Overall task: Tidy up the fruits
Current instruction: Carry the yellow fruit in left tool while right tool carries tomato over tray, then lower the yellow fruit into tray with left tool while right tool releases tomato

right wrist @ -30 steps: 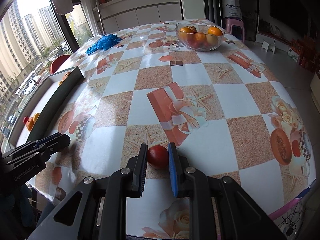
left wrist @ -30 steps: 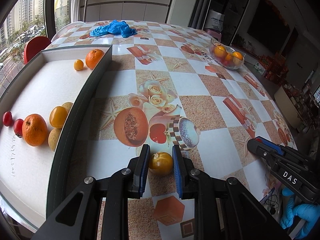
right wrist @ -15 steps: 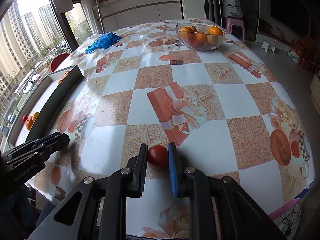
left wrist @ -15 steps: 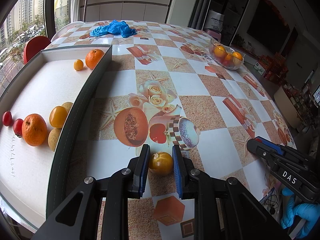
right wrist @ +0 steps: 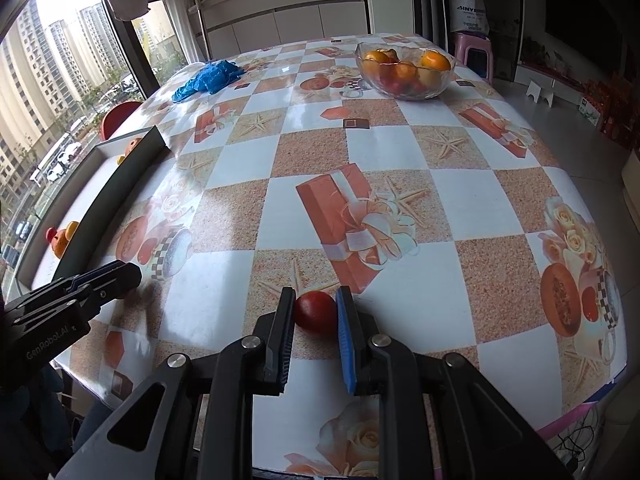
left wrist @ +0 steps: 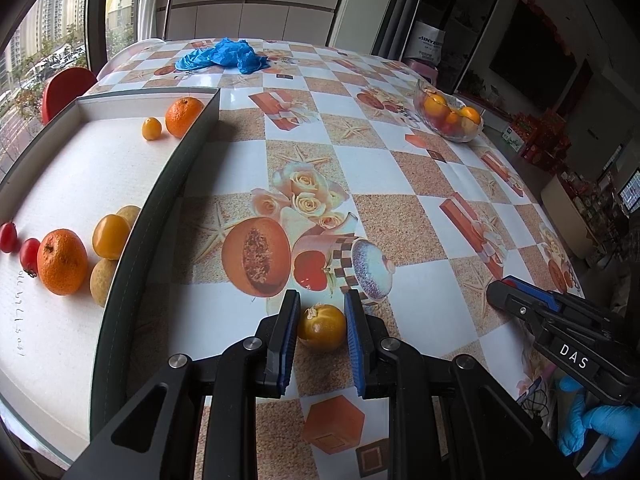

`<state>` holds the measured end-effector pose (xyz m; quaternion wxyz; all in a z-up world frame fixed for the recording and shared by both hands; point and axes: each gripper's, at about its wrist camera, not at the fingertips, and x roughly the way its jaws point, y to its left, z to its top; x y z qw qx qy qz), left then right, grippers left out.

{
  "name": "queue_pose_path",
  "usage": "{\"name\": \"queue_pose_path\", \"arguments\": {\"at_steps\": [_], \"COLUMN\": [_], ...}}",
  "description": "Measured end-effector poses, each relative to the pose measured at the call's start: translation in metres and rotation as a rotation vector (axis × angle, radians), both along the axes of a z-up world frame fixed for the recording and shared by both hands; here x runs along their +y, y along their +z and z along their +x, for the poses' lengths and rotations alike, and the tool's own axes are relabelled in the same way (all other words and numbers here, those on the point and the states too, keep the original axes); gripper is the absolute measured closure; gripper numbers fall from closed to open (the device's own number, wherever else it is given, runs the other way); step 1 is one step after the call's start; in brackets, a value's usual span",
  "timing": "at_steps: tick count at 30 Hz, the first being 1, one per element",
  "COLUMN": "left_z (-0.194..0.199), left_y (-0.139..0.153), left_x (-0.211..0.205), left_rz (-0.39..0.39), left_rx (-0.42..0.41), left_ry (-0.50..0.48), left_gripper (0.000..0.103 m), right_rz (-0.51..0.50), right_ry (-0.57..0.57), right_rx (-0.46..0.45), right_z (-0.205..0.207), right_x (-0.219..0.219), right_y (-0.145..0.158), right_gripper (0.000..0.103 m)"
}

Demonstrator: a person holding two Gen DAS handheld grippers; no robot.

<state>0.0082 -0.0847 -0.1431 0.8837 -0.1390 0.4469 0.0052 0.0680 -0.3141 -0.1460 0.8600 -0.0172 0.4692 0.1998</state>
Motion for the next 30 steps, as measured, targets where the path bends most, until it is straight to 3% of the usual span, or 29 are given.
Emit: {"name": "queue_pose_path", "arguments": {"at_steps": [7, 13, 20, 30], "left_z": [0.003, 0.001, -0.008, -0.006], "left_y": [0.027, 0.049, 0.064, 0.046], "left_x": [0.013, 0.056, 0.116, 0.172], "left_rz": [-0.033, -0.051, 0.014, 0.062], "left_rx": [-0.064, -0.121, -0.166, -0.090], "left_ry": [0.006, 0.083, 0.190, 0.290], "left_gripper": [0.079, 0.079, 0.079, 0.079], "right_rz": [0.023, 0.033, 0.025, 0.015], "right_ry": [0.041, 0.125, 0.240, 0.413], "right_rx": [-0.019, -0.045, -0.041, -0.042], "right_z": [0.008, 0.009, 0.012, 0.012], "right_x": [0.020, 0.055, 0.111, 0.203], "right_y": [0.025, 0.047, 0.057, 0.065], "right_gripper": [0.081, 0.081, 0.081, 0.081]}}
